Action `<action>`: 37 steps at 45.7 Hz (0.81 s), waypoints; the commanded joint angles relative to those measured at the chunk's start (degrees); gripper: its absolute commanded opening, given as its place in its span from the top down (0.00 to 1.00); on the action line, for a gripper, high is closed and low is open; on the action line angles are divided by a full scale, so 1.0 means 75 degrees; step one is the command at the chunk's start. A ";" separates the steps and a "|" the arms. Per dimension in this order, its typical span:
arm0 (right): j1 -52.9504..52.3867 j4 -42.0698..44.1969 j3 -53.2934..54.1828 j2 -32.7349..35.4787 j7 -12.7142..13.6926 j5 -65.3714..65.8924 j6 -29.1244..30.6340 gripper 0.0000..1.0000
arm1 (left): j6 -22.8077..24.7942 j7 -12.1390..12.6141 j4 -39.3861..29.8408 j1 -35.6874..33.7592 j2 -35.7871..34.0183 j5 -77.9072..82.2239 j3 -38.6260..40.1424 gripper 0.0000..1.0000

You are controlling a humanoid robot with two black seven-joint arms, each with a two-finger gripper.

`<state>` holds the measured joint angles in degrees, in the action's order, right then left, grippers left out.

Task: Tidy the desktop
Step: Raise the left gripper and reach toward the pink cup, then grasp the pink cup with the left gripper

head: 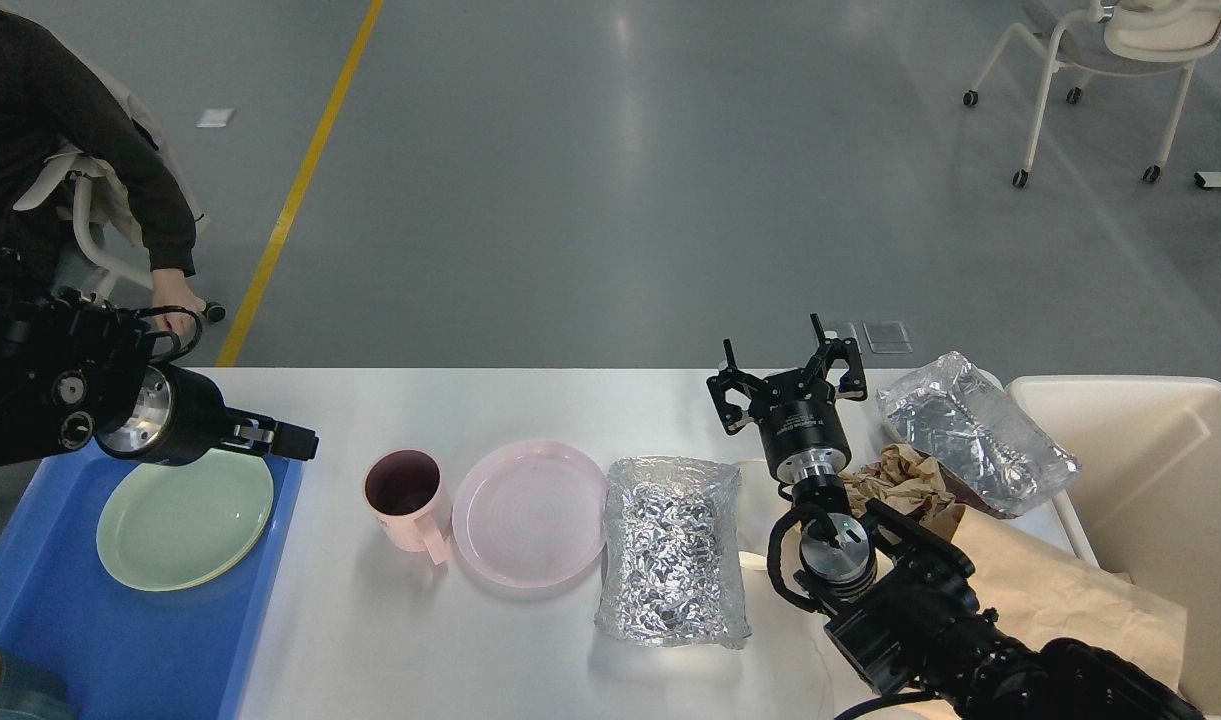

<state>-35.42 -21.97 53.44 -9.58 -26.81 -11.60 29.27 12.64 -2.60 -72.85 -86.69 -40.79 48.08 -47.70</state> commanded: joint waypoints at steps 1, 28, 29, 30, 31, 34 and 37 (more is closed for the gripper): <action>0.0000 0.0000 0.0000 0.0000 0.0000 0.0000 0.0000 0.00 | -0.0430 0.0335 0.0034 0.0543 0.0236 -0.0328 0.0043 0.22; 0.0000 0.0000 0.0000 0.0000 0.0000 0.0000 0.0000 0.00 | -0.1111 0.0710 0.0291 0.1094 0.0751 -0.1031 0.0617 0.25; 0.0000 0.0000 0.0000 0.0000 0.0000 0.0000 0.0000 0.00 | -0.1134 0.0722 0.0362 0.1152 0.0798 -0.1031 0.0629 0.25; 0.0000 0.0000 0.0000 0.0000 0.0000 0.0000 0.0000 0.00 | -0.1181 0.0745 0.0455 0.1222 0.0880 -0.1031 0.0629 0.25; 0.0000 0.0000 0.0000 0.0000 0.0000 0.0000 0.0000 0.00 | -0.1239 0.0780 0.0572 0.1293 0.0973 -0.1020 0.0629 0.25; 0.0000 0.0000 0.0000 0.0000 0.0000 0.0000 0.0000 0.00 | -0.1427 0.0886 0.0877 0.1550 0.1348 -0.1008 0.0687 0.26; 0.0000 0.0000 0.0000 0.0000 0.0000 0.0000 0.0000 0.00 | -0.1474 0.0956 0.1053 0.1785 0.1630 -0.1008 0.0851 0.27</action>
<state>-35.42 -21.97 53.44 -9.58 -26.81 -11.60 29.27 2.82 3.59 -67.79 -76.29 -32.38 40.39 -42.79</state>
